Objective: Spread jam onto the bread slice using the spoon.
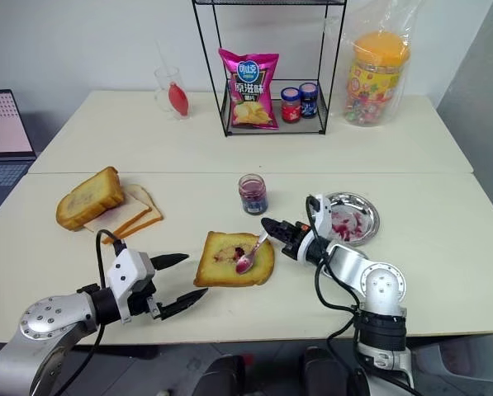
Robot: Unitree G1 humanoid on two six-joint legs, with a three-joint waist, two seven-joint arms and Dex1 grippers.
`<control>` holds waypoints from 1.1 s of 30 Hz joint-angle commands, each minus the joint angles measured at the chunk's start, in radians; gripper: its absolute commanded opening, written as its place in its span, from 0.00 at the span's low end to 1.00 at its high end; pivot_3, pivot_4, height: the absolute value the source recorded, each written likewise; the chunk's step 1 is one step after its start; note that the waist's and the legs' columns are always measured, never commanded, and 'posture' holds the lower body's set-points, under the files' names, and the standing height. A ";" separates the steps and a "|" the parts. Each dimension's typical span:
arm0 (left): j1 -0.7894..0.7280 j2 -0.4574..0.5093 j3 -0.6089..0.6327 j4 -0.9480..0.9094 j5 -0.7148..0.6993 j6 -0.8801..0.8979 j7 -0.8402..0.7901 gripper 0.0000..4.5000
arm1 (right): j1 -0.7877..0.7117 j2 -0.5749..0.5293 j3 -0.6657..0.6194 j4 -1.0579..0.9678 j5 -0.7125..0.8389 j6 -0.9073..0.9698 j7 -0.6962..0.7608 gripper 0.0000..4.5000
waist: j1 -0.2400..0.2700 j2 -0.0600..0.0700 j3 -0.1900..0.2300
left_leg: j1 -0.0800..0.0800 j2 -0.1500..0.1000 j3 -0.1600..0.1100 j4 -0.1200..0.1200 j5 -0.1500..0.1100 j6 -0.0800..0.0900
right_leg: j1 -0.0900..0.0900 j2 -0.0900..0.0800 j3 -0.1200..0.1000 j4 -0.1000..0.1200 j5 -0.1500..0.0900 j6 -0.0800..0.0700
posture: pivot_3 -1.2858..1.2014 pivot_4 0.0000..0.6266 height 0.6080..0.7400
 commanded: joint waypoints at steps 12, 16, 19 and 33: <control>-0.001 0.001 0.009 -0.006 0.002 -0.037 -0.005 1.00 | -0.069 0.049 0.079 0.136 -0.177 -0.195 0.021 0.01 | 0.000 0.000 0.000 | -0.001 0.000 0.000 0.000 0.000 0.000 | 0.000 0.000 0.000 0.000 0.000 0.000 | 0.52 0.24 1.00; 0.001 0.000 0.009 -0.002 0.002 -0.047 -0.005 1.00 | -0.030 0.019 0.079 0.111 -0.208 -0.180 0.024 0.01 | 0.000 0.000 0.000 | 0.000 0.000 0.000 0.000 0.000 0.000 | 0.000 0.000 0.000 0.000 0.000 0.000 | 0.52 0.24 1.00; 0.007 0.001 0.011 -0.001 0.001 -0.057 -0.010 1.00 | -0.012 -0.015 0.049 0.081 -0.187 -0.152 0.020 0.01 | 0.000 0.000 0.000 | 0.000 0.000 0.000 0.000 0.000 0.000 | 0.000 0.000 0.000 0.000 0.000 0.000 | 0.52 0.24 1.00; -0.002 0.005 0.004 0.029 0.006 -0.087 -0.016 1.00 | -0.074 0.006 -0.002 -0.002 -0.016 -0.093 -0.055 0.01 | -0.002 0.000 0.000 | 0.000 0.000 0.000 0.000 0.000 0.000 | 0.000 0.000 0.000 0.000 0.000 0.000 | 0.52 0.24 1.00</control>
